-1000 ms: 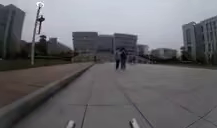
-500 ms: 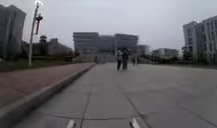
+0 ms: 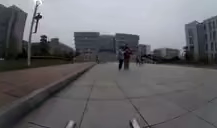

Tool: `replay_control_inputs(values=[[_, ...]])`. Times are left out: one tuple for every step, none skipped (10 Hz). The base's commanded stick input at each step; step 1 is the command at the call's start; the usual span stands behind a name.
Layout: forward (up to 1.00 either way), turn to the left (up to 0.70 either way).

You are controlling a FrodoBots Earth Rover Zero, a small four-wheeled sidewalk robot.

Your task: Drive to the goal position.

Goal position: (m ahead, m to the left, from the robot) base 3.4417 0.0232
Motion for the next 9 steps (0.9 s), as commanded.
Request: replay_control_inputs(values=[[0.70, 0.00], [0.70, 0.00], [0.70, 0.00], [0.70, 0.00], [0.70, 0.00], [0.70, 0.00], [0.70, 0.00], [0.70, 0.00], [0.70, 0.00]])
